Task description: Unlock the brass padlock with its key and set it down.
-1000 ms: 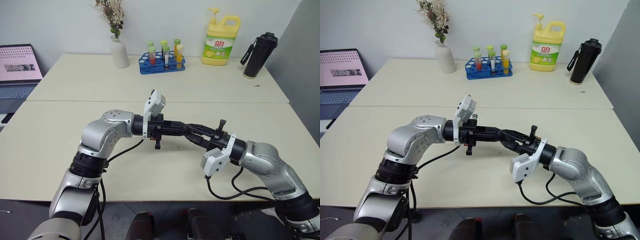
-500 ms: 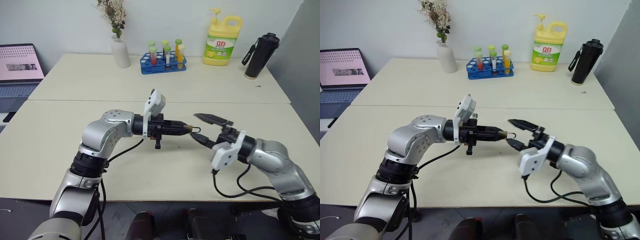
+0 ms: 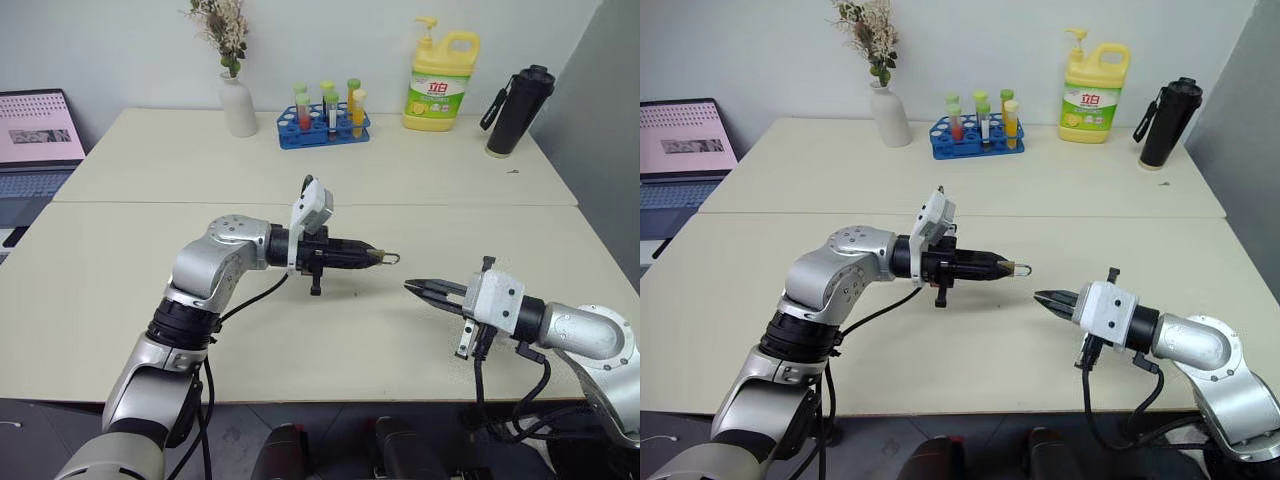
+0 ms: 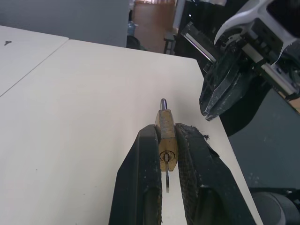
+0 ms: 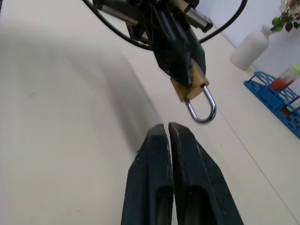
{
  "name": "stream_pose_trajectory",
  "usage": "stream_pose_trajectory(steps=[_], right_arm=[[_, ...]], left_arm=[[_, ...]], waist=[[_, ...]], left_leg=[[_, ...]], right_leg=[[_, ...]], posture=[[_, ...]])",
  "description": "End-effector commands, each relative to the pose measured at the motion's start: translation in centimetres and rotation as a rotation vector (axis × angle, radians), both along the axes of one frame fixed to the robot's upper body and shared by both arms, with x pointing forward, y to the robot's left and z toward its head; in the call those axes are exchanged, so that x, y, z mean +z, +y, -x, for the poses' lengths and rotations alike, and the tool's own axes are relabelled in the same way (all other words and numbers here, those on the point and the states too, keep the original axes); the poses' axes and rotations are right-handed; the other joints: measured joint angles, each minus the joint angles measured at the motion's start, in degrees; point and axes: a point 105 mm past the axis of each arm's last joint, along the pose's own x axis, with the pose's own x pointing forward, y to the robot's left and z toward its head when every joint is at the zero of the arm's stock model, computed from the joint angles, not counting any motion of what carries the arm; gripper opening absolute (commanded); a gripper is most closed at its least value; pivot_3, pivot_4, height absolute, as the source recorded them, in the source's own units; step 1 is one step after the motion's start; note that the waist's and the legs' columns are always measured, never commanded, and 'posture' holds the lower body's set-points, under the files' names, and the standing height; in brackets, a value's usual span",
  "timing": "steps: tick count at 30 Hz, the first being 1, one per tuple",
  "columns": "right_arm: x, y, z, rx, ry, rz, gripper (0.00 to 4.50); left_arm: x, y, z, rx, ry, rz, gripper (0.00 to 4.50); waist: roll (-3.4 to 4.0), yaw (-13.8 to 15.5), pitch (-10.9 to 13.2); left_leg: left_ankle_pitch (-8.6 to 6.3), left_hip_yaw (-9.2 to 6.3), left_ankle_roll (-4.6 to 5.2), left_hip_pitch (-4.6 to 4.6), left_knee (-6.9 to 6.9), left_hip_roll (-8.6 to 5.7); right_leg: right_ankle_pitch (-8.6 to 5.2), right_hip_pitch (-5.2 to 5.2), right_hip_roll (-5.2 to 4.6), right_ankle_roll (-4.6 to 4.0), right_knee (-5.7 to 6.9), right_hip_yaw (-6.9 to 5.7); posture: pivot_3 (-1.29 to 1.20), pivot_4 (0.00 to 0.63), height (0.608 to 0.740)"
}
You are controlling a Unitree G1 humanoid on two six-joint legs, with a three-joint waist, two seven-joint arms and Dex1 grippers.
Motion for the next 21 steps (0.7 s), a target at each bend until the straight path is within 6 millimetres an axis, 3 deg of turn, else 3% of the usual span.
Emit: stream_pose_trajectory(steps=[1, 21], right_arm=[[1.9, 0.6, -0.4, -0.002, -0.020, -0.079, 0.00], [1.3, -0.1, -1.8, 0.032, 0.005, -0.023, 0.00]], left_arm=[[1.4, -0.4, 0.8, -0.064, -0.099, -0.009, 0.16], [2.0, -0.3, 2.7, -0.126, -0.114, -0.019, 0.16]], waist=[[0.00, 0.0, 0.0], [0.00, 0.0, 0.0]], left_leg=[[0.00, -0.01, 0.00, 0.00, 0.00, 0.00], [0.00, -0.02, 0.00, -0.03, -0.01, 0.01]], right_leg=[[0.00, 0.00, 0.00, 0.00, 0.00, 0.00], [-0.01, -0.02, -0.01, 0.02, -0.02, -0.01]], posture=[[0.00, 0.150, 0.740], [0.00, 0.150, 0.740]])
